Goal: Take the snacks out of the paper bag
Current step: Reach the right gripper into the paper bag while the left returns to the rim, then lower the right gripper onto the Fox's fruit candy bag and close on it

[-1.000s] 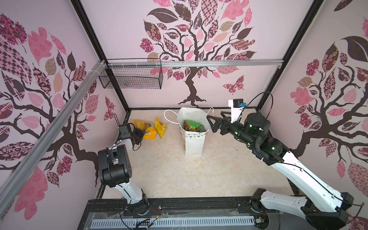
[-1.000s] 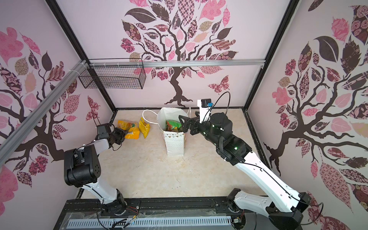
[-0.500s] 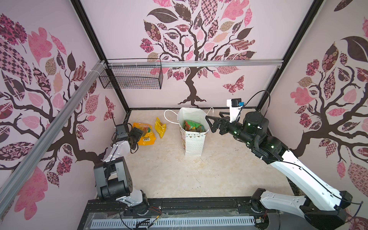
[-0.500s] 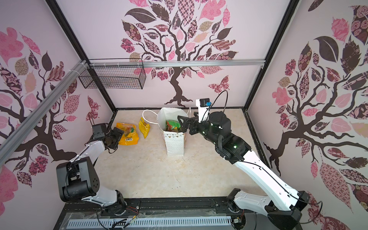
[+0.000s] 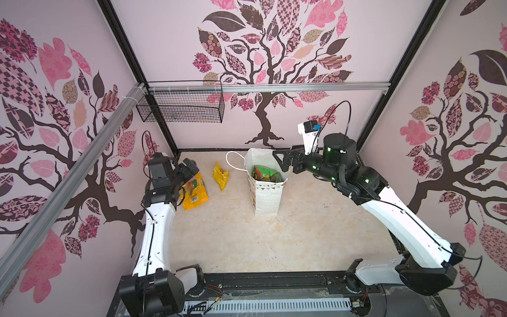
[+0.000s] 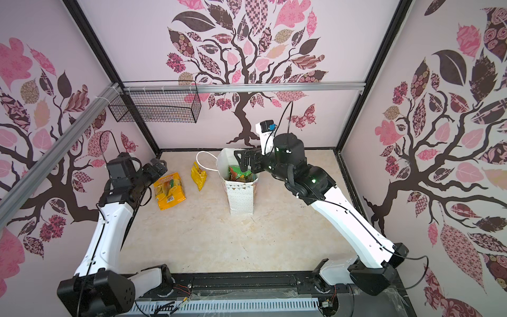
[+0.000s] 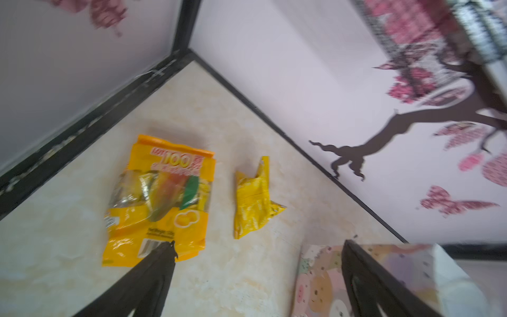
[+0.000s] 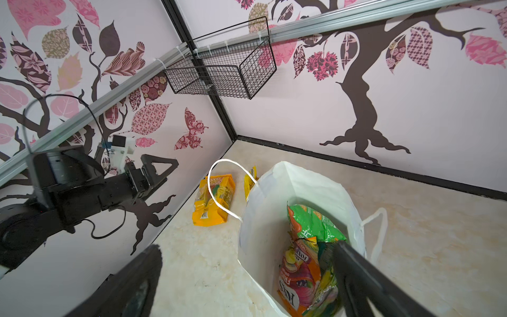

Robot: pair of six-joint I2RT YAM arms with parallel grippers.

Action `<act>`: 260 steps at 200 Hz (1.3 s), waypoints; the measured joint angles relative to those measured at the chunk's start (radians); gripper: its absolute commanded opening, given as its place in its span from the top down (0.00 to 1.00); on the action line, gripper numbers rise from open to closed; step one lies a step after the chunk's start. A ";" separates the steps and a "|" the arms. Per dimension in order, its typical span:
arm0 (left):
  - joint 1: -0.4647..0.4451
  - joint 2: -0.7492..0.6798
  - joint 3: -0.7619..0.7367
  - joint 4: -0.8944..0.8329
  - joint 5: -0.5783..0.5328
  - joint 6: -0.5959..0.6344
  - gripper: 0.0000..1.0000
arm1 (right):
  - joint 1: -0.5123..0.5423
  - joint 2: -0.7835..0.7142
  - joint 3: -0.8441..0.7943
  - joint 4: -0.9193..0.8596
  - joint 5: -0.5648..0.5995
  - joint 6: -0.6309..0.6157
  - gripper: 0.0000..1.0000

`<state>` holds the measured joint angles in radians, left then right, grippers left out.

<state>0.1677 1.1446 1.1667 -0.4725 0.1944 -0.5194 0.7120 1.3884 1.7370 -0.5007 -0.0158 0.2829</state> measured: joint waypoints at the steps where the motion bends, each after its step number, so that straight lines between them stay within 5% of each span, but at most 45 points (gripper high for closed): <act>1: -0.005 -0.003 0.004 0.000 0.004 0.005 0.04 | 0.000 0.006 0.010 -0.008 -0.001 -0.001 0.00; 76: -0.429 -0.105 0.143 -0.083 0.093 0.364 0.03 | -0.009 0.419 0.492 -0.397 -0.008 -0.046 0.00; 114: -0.581 -0.150 0.150 -0.166 0.099 0.515 0.02 | -0.010 0.537 0.537 -0.479 -0.007 -0.051 0.00; 260: -0.614 -0.212 0.126 -0.234 0.066 0.628 0.02 | -0.011 0.812 0.564 -0.532 -0.008 -0.061 0.00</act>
<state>-0.4461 0.9329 1.2926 -0.7063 0.2607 0.1089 0.7013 2.2002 2.3013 -1.0328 -0.0242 0.2218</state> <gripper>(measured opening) 0.985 0.995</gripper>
